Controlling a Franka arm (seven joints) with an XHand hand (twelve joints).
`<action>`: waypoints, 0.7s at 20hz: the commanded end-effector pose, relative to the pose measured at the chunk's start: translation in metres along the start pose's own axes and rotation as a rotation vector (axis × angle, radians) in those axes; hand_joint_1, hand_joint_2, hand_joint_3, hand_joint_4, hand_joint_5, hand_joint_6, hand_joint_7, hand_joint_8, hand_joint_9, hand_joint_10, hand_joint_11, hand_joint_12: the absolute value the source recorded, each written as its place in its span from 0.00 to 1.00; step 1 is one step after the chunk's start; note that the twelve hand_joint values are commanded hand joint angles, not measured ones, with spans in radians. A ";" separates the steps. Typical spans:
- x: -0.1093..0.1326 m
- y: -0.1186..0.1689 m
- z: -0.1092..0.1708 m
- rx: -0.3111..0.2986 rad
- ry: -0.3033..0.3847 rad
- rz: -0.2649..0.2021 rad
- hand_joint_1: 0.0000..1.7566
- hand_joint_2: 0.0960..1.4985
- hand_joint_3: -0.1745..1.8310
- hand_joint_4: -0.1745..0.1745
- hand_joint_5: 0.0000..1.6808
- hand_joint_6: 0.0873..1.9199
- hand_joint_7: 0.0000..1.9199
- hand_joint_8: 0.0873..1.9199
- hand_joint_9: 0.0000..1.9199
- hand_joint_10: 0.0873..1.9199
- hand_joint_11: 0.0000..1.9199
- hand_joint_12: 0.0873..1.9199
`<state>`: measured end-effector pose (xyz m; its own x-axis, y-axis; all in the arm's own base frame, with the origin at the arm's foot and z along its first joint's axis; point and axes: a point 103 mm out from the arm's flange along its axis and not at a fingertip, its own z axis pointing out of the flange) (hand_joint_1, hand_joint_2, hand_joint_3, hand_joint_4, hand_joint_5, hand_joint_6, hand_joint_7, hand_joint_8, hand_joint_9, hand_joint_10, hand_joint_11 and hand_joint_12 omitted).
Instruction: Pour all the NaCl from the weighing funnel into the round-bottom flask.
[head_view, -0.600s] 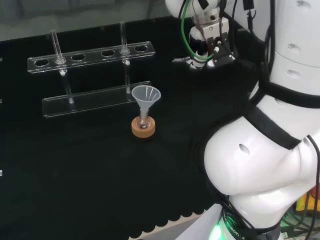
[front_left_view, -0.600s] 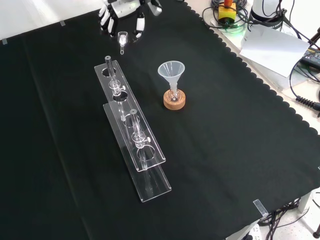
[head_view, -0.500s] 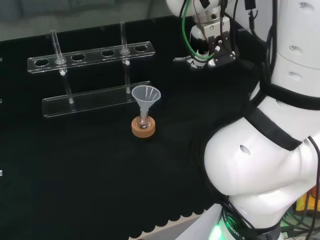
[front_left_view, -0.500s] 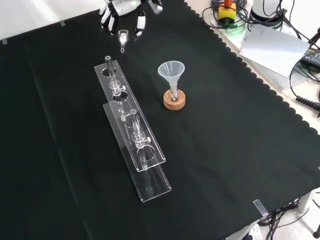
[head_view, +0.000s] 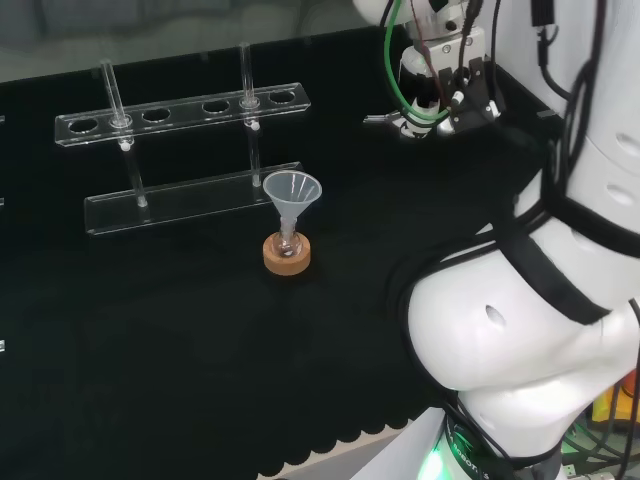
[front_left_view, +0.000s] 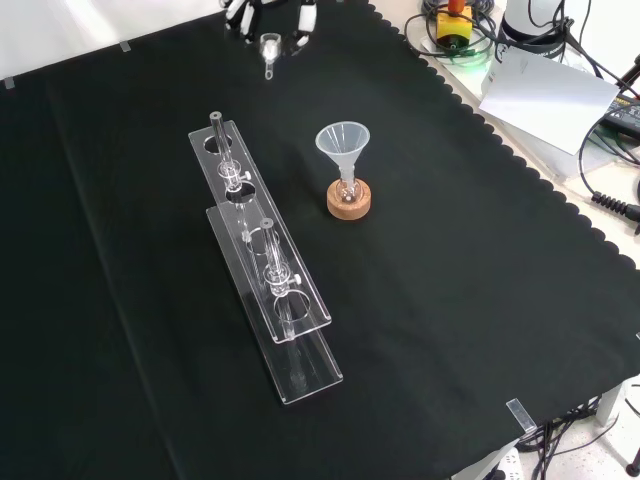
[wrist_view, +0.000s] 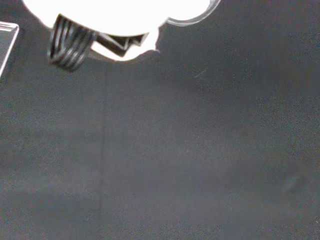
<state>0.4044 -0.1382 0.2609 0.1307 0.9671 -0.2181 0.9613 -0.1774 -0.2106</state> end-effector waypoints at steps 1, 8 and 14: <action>0.028 -0.061 -0.013 0.046 -0.049 -0.035 0.65 0.35 0.46 1.00 0.79 0.29 0.29 0.28 0.47 0.18 0.33 0.60; 0.056 -0.072 -0.016 0.073 -0.081 -0.072 0.65 0.35 0.46 1.00 0.78 0.30 0.29 0.28 0.48 0.18 0.33 0.60; 0.069 -0.072 -0.020 0.085 -0.119 -0.094 0.65 0.35 0.46 1.00 0.78 0.30 0.29 0.28 0.48 0.18 0.33 0.60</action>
<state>0.3483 -0.0644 0.2795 0.0249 0.9586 -0.2835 0.9471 -0.1134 -0.3001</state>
